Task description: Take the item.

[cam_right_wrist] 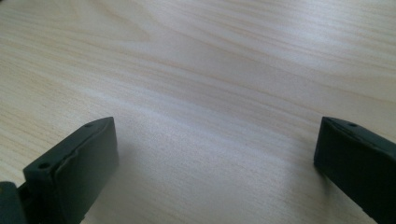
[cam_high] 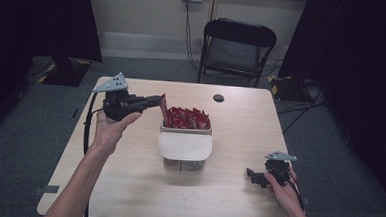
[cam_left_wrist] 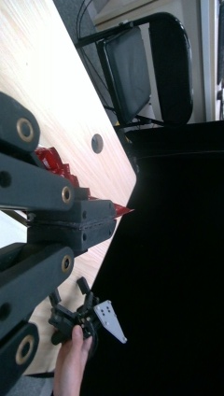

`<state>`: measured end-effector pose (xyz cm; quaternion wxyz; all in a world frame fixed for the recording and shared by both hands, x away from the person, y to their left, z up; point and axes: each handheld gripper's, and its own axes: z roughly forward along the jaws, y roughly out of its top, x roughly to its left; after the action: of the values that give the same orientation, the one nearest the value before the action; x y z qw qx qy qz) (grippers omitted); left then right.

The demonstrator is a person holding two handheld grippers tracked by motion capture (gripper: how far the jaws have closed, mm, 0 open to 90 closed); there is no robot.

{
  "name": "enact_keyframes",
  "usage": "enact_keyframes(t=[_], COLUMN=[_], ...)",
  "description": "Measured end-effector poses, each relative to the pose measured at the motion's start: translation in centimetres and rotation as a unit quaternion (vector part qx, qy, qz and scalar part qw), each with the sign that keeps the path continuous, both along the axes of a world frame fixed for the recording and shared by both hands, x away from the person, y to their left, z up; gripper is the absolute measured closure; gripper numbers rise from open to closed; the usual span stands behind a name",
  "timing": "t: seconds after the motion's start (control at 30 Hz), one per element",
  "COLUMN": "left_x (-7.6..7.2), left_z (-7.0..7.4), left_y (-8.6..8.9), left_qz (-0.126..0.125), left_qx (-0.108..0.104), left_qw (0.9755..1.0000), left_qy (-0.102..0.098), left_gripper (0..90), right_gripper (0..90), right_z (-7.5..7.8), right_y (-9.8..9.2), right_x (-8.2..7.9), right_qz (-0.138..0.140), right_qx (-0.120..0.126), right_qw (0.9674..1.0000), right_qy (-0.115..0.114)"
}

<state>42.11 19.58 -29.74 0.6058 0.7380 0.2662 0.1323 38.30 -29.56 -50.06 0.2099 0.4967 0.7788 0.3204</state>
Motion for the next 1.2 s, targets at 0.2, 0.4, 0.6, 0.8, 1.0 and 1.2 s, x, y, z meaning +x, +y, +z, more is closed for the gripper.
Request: enact_keyframes(t=[0.2,0.4,0.6,0.8,1.0,1.2], left_x=[-0.3,-0.6,-0.7,-0.6,-0.5,-0.7], left_z=[0.6,1.1,1.5,1.5,1.4,1.7], left_y=[0.4,0.7,1.4,1.9,2.2,2.6], left_qz=[0.011,0.007,0.012,0.017,0.019,0.021], left_qx=[-0.001,-0.004,-0.008,-0.011,-0.012,-0.013], left_qw=[0.9998,0.9997,0.9995,0.9995,0.9995,0.9994], left_qy=[-0.017,-0.023,-0.026,-0.026,-0.024,-0.026], left_gripper=[89.9,89.9,89.9,90.0,90.0,90.0], right_gripper=[0.0,0.0,0.0,0.0,0.0,0.0], right_z=[0.0,0.0,0.0,0.0,0.0,0.0], right_y=[0.0,0.0,0.0,0.0,0.0,0.0], right_x=[0.0,0.0,0.0,0.0,0.0,0.0], right_qz=[0.0,0.0,0.0,0.0,0.0,0.0], right_qx=[0.0,0.0,0.0,0.0,0.0,0.0], right_qw=[1.0,1.0,1.0,1.0,1.0,1.0], right_qy=[0.0,0.0,0.0,0.0,0.0,0.0])
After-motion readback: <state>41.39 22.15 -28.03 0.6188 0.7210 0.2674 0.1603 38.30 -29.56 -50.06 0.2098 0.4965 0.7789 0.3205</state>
